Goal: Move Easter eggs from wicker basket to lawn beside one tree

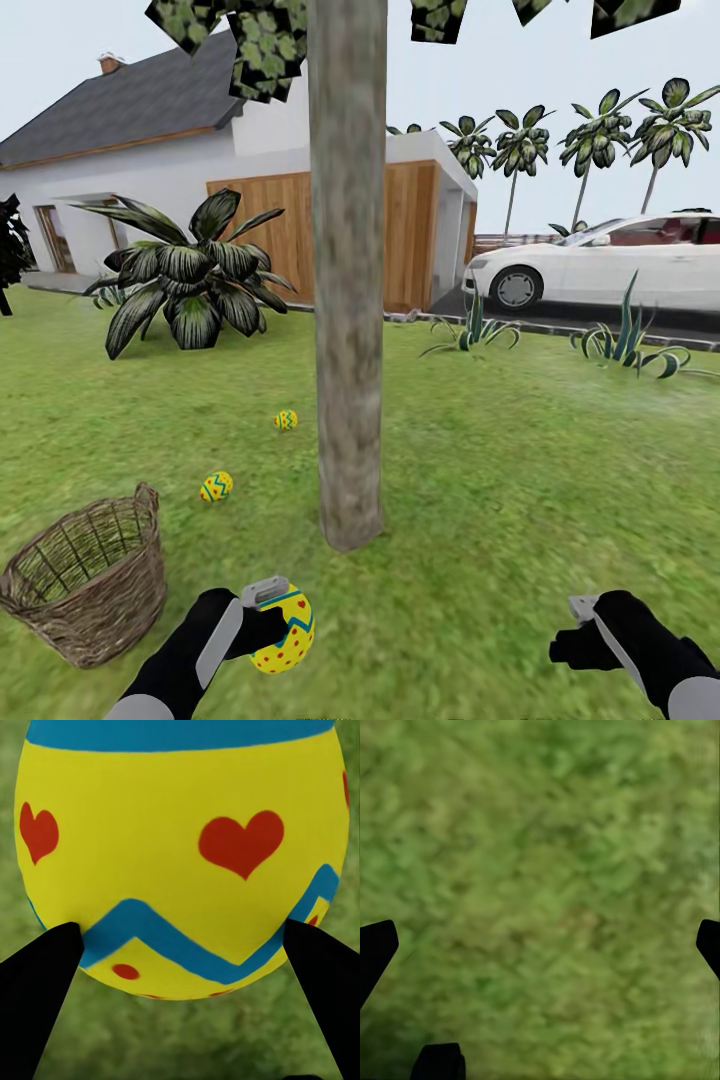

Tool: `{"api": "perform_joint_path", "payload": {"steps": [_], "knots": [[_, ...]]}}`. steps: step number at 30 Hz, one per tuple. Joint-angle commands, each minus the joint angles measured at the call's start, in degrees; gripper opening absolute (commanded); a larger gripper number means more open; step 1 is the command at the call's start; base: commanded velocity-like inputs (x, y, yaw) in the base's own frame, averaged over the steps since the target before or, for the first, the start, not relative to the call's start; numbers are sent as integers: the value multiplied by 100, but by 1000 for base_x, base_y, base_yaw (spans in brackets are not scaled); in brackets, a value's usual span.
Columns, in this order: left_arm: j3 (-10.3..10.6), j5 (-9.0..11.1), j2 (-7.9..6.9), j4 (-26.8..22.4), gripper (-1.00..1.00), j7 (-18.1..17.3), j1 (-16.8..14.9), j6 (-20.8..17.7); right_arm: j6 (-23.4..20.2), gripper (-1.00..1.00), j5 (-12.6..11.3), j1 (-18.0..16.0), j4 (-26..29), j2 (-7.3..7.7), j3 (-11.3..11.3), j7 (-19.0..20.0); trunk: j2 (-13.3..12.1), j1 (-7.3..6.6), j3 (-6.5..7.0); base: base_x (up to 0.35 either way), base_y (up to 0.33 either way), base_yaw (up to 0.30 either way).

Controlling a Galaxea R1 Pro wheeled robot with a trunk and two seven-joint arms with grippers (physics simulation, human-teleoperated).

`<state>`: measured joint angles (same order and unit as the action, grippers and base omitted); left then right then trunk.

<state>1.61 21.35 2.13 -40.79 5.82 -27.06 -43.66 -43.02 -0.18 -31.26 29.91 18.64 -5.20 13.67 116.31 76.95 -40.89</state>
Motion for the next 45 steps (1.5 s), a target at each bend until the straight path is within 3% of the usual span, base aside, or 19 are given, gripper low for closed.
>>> {"api": "perform_joint_path", "payload": {"steps": [1,45], "knots": [[15,62,-2,-8,-100,60,-2,-20,-23,100,0,-3,7,9,-34,19,45,22,-25,0,0,0],[15,62,16,-7,-100,60,-1,-20,-40,100,27,-3,6,0,-52,22,1809,988,-815,0,0,0]]}}
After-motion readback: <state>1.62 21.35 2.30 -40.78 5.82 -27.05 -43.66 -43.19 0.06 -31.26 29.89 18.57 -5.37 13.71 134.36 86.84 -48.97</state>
